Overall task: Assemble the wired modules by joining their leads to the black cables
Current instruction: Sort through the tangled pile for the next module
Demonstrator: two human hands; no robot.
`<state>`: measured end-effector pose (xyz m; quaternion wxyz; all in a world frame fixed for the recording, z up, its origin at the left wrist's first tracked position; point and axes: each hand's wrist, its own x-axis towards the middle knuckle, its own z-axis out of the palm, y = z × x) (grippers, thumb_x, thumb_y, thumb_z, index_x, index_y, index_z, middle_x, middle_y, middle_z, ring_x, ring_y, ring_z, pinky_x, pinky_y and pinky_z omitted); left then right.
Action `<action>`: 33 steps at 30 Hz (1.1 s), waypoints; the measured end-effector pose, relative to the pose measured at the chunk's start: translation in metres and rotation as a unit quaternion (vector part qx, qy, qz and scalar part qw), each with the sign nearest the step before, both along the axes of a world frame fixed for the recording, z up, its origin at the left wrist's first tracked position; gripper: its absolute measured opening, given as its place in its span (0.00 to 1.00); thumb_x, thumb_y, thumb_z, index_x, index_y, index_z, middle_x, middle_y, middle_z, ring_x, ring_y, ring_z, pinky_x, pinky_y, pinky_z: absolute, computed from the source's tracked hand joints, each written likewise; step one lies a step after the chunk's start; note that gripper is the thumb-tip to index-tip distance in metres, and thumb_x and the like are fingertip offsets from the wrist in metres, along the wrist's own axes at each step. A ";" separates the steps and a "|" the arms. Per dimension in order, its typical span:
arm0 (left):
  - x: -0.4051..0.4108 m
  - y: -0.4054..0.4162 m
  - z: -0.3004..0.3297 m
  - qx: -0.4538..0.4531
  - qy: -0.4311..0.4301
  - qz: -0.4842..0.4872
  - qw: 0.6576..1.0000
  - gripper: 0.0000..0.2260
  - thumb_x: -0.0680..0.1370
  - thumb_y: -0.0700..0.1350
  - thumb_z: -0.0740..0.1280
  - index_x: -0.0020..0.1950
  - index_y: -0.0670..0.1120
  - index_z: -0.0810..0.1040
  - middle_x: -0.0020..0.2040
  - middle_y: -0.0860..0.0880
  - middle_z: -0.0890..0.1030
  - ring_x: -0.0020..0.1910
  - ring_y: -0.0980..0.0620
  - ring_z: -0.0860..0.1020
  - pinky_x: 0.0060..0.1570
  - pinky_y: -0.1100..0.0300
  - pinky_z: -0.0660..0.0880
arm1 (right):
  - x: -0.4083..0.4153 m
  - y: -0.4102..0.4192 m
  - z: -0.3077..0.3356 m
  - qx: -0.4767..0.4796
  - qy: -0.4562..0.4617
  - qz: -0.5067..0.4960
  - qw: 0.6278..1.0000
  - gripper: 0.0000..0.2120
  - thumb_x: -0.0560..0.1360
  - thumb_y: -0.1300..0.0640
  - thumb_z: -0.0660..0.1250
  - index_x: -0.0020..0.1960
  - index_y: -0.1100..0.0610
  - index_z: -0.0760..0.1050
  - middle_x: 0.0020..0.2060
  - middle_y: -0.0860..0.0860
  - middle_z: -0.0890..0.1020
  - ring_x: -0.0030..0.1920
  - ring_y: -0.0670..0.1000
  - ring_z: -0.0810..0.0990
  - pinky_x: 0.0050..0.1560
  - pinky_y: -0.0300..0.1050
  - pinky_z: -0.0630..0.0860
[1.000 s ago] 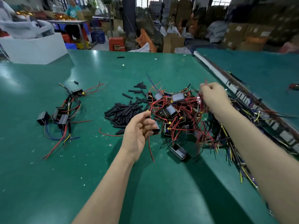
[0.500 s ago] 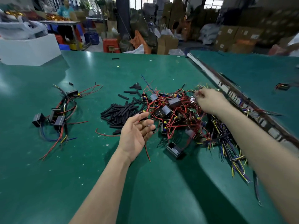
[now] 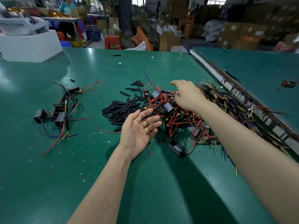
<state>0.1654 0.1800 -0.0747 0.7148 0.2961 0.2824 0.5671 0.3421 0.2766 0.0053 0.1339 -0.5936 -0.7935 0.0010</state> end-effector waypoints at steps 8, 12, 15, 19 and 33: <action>-0.003 0.001 -0.004 0.001 0.009 -0.023 1.000 0.23 0.71 0.57 0.62 0.60 0.45 0.76 0.48 0.45 0.83 0.45 0.48 0.82 0.44 0.58 0.75 | 0.019 0.025 0.023 0.137 -0.005 -0.056 0.989 0.09 0.80 0.56 0.59 0.56 0.50 0.77 0.56 0.53 0.81 0.59 0.56 0.75 0.59 0.52 0.63; -0.002 0.001 -0.005 0.000 0.002 -0.022 1.000 0.24 0.70 0.58 0.62 0.60 0.46 0.77 0.49 0.45 0.83 0.45 0.48 0.82 0.45 0.57 0.74 | 0.037 0.018 0.061 0.148 0.276 -0.096 0.945 0.15 0.83 0.53 0.55 0.65 0.58 0.71 0.59 0.60 0.78 0.59 0.61 0.76 0.59 0.50 0.70; -0.002 0.001 -0.005 -0.002 -0.002 -0.030 1.000 0.23 0.70 0.58 0.63 0.60 0.46 0.77 0.49 0.46 0.83 0.46 0.48 0.82 0.45 0.57 0.74 | 0.041 0.006 0.081 0.176 0.291 -0.069 0.938 0.16 0.82 0.51 0.57 0.64 0.58 0.73 0.57 0.59 0.80 0.55 0.60 0.79 0.59 0.53 0.73; -0.001 0.001 -0.005 0.004 0.000 -0.032 0.999 0.22 0.69 0.57 0.64 0.59 0.48 0.77 0.49 0.46 0.83 0.46 0.50 0.82 0.47 0.57 0.74 | 0.028 -0.006 0.090 0.176 0.280 -0.026 0.943 0.18 0.82 0.49 0.57 0.64 0.60 0.73 0.55 0.55 0.79 0.55 0.52 0.76 0.54 0.44 0.69; -0.001 -0.001 0.004 -0.034 -0.085 -0.025 0.995 0.28 0.71 0.62 0.62 0.62 0.44 0.76 0.58 0.44 0.81 0.53 0.48 0.82 0.49 0.58 0.77 | -0.034 -0.063 0.020 0.197 0.013 0.282 0.939 0.11 0.78 0.63 0.61 0.59 0.63 0.74 0.55 0.57 0.78 0.54 0.59 0.78 0.51 0.54 0.72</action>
